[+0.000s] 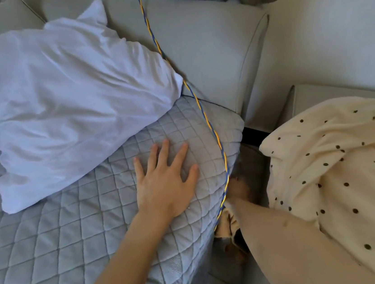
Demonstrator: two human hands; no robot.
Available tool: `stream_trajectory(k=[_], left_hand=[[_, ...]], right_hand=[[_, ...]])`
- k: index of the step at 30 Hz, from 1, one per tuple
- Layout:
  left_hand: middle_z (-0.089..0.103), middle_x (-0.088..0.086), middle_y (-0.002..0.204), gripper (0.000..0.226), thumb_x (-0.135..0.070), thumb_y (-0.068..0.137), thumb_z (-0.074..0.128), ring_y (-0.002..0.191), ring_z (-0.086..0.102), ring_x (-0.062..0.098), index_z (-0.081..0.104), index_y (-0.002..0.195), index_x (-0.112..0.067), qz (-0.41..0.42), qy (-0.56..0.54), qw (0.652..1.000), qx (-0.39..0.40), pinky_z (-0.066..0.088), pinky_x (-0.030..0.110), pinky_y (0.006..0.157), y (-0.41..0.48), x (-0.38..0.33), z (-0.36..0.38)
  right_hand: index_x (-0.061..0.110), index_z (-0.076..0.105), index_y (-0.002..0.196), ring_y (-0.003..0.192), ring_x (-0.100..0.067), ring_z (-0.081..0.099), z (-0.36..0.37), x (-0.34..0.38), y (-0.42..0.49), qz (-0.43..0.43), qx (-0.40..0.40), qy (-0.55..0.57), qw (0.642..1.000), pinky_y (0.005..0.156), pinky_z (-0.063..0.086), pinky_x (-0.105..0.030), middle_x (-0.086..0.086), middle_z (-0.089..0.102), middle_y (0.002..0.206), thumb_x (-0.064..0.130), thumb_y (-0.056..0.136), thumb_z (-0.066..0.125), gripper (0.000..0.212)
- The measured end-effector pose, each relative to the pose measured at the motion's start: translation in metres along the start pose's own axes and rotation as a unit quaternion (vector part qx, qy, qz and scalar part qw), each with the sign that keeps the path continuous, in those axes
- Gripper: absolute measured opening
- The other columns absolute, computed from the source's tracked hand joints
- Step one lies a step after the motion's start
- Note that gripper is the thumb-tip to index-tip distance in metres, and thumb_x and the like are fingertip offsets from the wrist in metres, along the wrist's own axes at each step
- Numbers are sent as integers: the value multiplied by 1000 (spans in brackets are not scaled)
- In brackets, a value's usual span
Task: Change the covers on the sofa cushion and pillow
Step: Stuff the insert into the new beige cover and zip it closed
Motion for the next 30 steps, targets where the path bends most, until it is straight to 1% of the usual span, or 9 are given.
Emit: stream_trajectory(k=[2,6,8,10,14,18,22,27,30], left_hand=[[-1,-7,165,67,-69,89,10,151,-6,17,4,153,-49,-6,-3,1000,23,-5,56,120,-3,1,15],[-5,-7,165,62,-66,95,13,151,-9,16,1,153,-48,-1,1,999,36,-9,53,120,-7,1,20],[-8,-8,165,59,-64,97,13,151,-11,14,0,153,-48,3,-4,999,39,-10,50,120,-14,1,15],[-10,-10,164,58,-63,98,13,150,-14,12,0,153,-48,1,-6,999,46,-10,47,121,-24,4,10],[-9,-13,164,56,-63,98,12,149,-14,8,-1,152,-51,-14,4,999,48,-11,45,121,-54,13,0],[-11,-15,163,56,-66,96,9,148,-17,7,-5,149,-56,-36,6,998,44,-12,46,121,-95,26,-10],[-14,-21,161,53,-69,94,6,147,-18,4,-4,146,-61,-64,-1,997,34,-14,43,120,-141,46,-22],[-13,-27,158,64,-80,81,-7,147,-15,1,-1,143,-66,-113,4,993,13,-15,39,117,-212,93,-43],[-12,-25,159,58,-76,89,2,148,-13,2,1,146,-63,-172,25,985,18,-11,40,120,-264,134,-59]], right_hand=[[3,53,128,117,-32,53,-14,9,0,-1,-36,18,999,87,41,-28,-15,56,129,28,102,33,42],[0,53,130,116,-35,52,-53,62,-11,-54,-72,15,996,62,33,4,-21,53,128,14,100,42,35],[2,58,121,111,-41,53,-75,96,-22,-110,-79,-29,990,81,44,-16,-24,52,122,2,91,49,31],[1,57,119,108,-40,52,-92,126,-37,-173,-77,-88,978,89,41,-33,-23,48,122,-5,85,48,36],[9,56,107,103,-33,51,-118,161,-79,-278,-84,-138,947,73,35,-33,-15,48,114,-6,73,52,38],[19,52,135,126,-25,43,-139,192,-130,-375,-96,-119,914,98,40,-37,-4,45,136,2,75,55,62],[9,51,142,133,-19,36,-166,237,-202,-494,-132,-45,858,104,20,-16,-13,47,142,-11,76,58,69],[11,55,139,128,-16,42,-175,270,-293,-608,-57,105,785,109,23,-8,-9,50,137,-18,79,50,68],[16,58,137,123,-2,45,-155,278,-343,-610,25,159,776,104,30,-7,-2,51,134,-14,87,49,59]])
Point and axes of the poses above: each hand's wrist, its own y-axis towards the middle knuckle, its own z-axis out of the palm, x = y × z, the point moved 8 cm from there along y, towards the middle knuckle
